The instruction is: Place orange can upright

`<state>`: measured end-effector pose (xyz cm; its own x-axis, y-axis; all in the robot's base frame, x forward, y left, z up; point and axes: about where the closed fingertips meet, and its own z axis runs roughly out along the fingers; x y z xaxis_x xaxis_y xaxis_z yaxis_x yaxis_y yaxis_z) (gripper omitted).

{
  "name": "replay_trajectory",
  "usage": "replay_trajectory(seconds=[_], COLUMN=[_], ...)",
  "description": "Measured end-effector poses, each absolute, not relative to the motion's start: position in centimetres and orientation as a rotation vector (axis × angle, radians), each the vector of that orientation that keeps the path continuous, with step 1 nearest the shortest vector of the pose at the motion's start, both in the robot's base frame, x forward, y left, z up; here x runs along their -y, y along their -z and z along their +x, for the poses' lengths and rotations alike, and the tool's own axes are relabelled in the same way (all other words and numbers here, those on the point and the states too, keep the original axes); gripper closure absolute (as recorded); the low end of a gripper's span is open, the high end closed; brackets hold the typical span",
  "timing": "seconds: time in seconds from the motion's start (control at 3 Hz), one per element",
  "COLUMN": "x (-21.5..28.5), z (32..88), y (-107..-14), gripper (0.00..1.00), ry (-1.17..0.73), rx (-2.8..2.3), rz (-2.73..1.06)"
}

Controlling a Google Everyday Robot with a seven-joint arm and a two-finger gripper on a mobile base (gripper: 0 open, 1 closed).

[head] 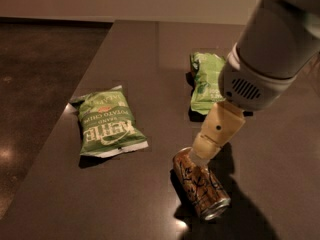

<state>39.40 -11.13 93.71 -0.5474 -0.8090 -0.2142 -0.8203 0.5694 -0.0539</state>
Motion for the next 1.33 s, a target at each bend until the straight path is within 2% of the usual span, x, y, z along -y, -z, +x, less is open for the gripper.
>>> replay_trajectory(seconds=[0.67,1.33], x=[8.1,8.6], z=[37.9,37.2], y=[-89.7,-86.2], gripper=[0.00,0.00], ry=[0.009,0.020], rx=[-2.764,-2.912], rz=[-1.140,-0.981])
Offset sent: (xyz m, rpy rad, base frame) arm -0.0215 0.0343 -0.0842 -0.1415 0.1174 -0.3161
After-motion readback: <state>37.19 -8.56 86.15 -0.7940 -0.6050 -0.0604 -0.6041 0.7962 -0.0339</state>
